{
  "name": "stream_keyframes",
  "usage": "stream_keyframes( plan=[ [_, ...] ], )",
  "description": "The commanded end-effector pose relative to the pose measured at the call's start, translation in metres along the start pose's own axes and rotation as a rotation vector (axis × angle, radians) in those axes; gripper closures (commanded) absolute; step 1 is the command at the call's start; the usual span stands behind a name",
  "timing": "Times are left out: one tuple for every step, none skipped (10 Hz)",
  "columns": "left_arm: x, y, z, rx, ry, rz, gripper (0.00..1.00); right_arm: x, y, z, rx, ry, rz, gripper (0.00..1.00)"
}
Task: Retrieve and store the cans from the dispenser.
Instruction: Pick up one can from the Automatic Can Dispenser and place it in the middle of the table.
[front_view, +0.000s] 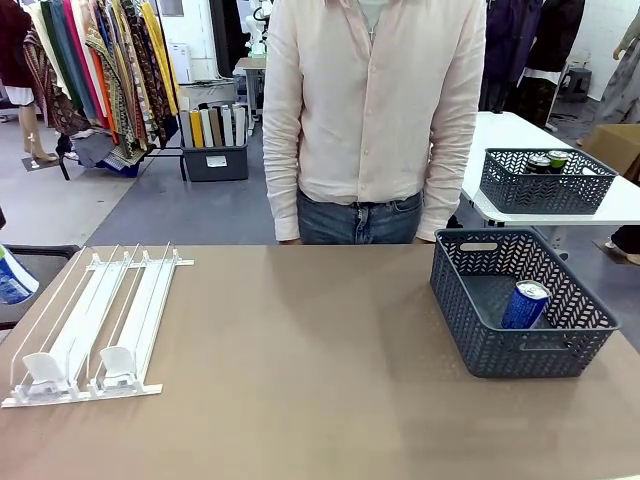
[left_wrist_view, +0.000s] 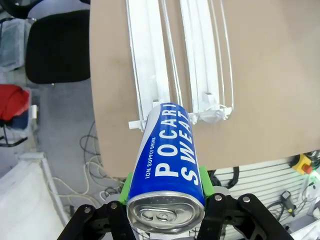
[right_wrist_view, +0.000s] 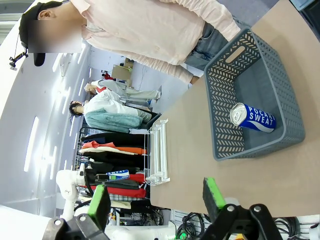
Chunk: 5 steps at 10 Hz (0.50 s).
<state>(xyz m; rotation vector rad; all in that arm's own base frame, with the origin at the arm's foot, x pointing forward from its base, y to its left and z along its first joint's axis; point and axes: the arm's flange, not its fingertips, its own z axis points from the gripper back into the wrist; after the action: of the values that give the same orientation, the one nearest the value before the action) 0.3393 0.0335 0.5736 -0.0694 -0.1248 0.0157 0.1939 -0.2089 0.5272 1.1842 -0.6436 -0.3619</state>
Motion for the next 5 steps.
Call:
stream_keyframes(
  plan=[
    [0.0, 0.006, 0.0, -0.005, 0.001, 0.012, 1.0, 0.003, 0.003, 0.0, 0.032, -0.014, 0.025, 0.0],
    [0.0, -0.012, -0.009, -0.023, 0.031, 0.036, 1.0, 0.003, 0.003, 0.0, 0.032, -0.014, 0.025, 0.0],
    [0.006, -0.047, -0.017, -0.026, 0.06, 0.004, 1.0, 0.003, 0.003, 0.0, 0.032, -0.014, 0.025, 0.0],
    [0.018, -0.09, -0.024, -0.062, 0.082, -0.07, 1.0, 0.003, 0.003, 0.0, 0.032, -0.014, 0.025, 0.0],
    [0.032, -0.145, -0.035, -0.08, 0.099, -0.166, 1.0, 0.003, 0.003, 0.0, 0.032, -0.014, 0.025, 0.0]
  ],
)
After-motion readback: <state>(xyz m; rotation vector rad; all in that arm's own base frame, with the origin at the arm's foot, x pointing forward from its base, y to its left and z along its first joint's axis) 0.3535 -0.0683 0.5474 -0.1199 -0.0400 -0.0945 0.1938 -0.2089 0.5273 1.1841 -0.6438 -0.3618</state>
